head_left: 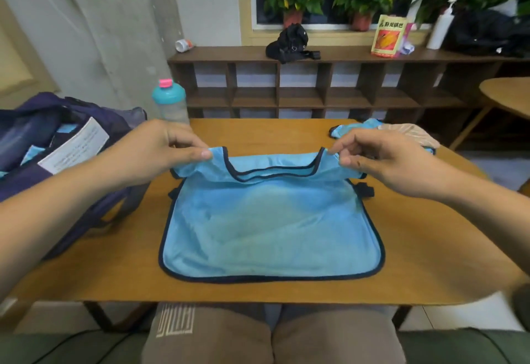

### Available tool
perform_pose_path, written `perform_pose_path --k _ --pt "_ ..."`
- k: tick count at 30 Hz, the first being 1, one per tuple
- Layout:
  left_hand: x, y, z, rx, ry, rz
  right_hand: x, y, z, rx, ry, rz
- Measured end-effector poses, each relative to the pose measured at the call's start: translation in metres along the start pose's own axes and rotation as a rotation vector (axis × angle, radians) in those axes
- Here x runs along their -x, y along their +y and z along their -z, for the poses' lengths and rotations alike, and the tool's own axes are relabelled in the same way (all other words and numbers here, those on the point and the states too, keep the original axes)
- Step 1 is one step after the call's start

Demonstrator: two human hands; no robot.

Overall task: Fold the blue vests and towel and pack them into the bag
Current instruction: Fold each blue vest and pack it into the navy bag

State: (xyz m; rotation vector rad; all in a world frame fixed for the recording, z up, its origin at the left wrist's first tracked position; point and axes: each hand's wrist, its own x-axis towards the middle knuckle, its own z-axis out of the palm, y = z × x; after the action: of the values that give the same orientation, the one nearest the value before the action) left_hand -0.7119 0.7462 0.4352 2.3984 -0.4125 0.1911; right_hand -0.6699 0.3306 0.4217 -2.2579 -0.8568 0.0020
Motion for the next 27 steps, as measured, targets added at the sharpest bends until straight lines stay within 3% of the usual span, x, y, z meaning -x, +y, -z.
perform_pose_path --k 7,13,21,27 --pt "0.068 -0.02 -0.033 -0.094 -0.181 -0.127 0.061 0.01 -0.026 0.025 -0.147 -0.009" --pt "0.096 -0.034 -0.051 -0.133 -0.21 -0.099 0.088 0.025 -0.046 0.088 -0.191 -0.022" --pt "0.117 -0.047 -0.07 -0.164 -0.257 -0.143 0.102 0.03 -0.071 0.135 -0.106 -0.077" --pt "0.117 -0.046 -0.065 -0.154 -0.27 -0.138 0.104 0.035 -0.079 0.356 -0.118 0.116"
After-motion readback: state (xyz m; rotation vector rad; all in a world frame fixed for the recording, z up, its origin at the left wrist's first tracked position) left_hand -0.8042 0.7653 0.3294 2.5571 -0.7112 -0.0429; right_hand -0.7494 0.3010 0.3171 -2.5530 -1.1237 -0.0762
